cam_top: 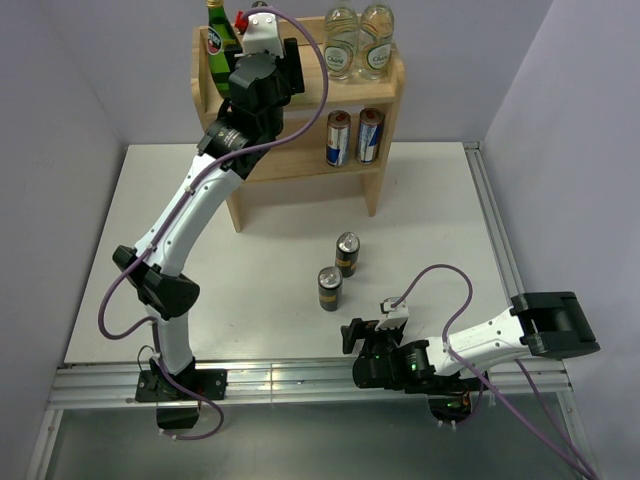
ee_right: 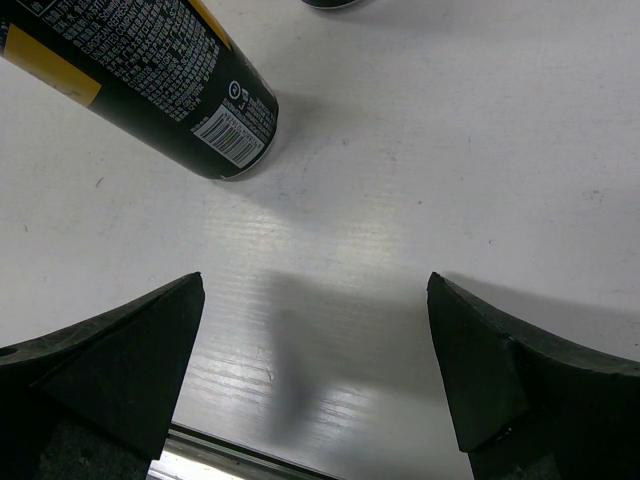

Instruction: Place and organize the beverage onto the shelf

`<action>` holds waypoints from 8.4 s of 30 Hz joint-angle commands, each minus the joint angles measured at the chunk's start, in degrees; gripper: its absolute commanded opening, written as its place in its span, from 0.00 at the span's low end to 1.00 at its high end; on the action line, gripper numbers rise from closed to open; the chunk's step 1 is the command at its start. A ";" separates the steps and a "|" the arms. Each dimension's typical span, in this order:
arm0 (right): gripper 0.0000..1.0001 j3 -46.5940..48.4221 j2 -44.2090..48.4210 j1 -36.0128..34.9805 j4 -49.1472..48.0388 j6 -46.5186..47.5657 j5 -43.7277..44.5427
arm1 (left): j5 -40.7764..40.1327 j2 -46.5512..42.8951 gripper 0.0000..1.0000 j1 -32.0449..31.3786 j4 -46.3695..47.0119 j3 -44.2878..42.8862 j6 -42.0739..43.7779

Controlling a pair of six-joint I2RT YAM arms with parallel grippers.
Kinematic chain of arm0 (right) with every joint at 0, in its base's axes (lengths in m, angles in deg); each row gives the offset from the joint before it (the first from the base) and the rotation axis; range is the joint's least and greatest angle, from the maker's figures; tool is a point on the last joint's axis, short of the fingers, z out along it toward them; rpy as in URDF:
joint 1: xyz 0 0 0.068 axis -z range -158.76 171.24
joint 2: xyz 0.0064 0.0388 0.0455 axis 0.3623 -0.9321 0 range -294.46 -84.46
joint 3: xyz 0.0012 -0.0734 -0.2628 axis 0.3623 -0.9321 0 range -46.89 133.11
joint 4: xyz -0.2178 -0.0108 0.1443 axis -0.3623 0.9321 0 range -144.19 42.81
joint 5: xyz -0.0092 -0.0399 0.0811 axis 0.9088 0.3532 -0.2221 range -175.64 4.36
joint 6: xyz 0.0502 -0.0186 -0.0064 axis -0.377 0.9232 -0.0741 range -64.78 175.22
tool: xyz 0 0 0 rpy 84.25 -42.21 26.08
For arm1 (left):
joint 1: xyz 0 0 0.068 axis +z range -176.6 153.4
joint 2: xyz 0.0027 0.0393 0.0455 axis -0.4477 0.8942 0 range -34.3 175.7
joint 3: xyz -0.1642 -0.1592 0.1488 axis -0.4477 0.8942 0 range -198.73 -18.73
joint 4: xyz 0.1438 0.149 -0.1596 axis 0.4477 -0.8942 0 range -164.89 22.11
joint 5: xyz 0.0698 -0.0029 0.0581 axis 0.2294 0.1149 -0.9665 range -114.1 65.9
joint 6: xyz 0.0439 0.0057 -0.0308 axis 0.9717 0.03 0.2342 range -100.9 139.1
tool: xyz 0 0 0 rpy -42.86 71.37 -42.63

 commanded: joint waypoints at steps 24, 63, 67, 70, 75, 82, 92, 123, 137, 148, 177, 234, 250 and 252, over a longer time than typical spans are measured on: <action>1.00 1.31 -0.96 -0.55 1.65 -2.36 0.79 | 1.10 0.74 0.81 0.78 3.89 4.03 -2.08; 1.00 4.82 -3.08 -2.84 8.77 -8.25 1.85 | -10.67 -38.87 0.96 -27.94 -4.37 53.22 -20.60; 1.00 5.79 0.79 -3.80 10.44 -7.11 2.55 | -13.31 -43.55 0.97 -36.64 -1.21 72.44 -27.47; 1.00 6.66 3.87 -4.60 12.81 -6.84 3.16 | -14.80 -44.96 0.97 -41.48 -1.38 80.39 -35.03; 1.00 9.12 8.79 -5.48 20.01 -8.33 5.10 | -13.49 -44.35 0.97 -45.71 2.31 90.06 -43.02; 1.00 9.92 13.27 -6.71 26.42 -11.14 5.89 | -9.98 -38.64 0.98 -46.50 11.61 92.98 -42.96; 1.00 11.24 9.76 -7.23 28.63 -14.57 5.89 | -13.21 -22.56 0.98 -47.12 26.56 92.02 -41.99; 1.00 13.44 3.52 -8.02 29.69 -16.07 6.07 | -16.58 -19.08 0.00 -34.12 36.35 87.88 -27.93; 1.00 10.54 4.84 -8.03 23.09 -12.73 5.98 | -4.44 -33.36 0.00 -10.57 22.44 71.90 -13.51; 1.00 8.87 5.37 -8.29 23.01 -14.84 5.19 | -0.13 -27.30 0.00 0.07 22.00 62.92 -14.04; 1.00 8.34 1.77 -8.99 21.86 -16.95 3.69 | -3.20 -14.91 0.01 7.72 27.01 54.84 -10.17; 1.00 11.59 -3.69 -12.86 26.87 -23.89 4.05 | 6.19 -35.73 0.90 -22.94 33.67 97.09 -21.68; 1.00 10.45 -3.51 -13.21 27.49 -25.66 3.43 | 15.78 -15.18 0.89 -26.02 68.65 99.75 -16.06; 1.00 10.27 -3.42 -13.21 27.23 -25.65 3.43 | 15.69 -12.89 0.89 -26.02 70.16 98.44 -15.36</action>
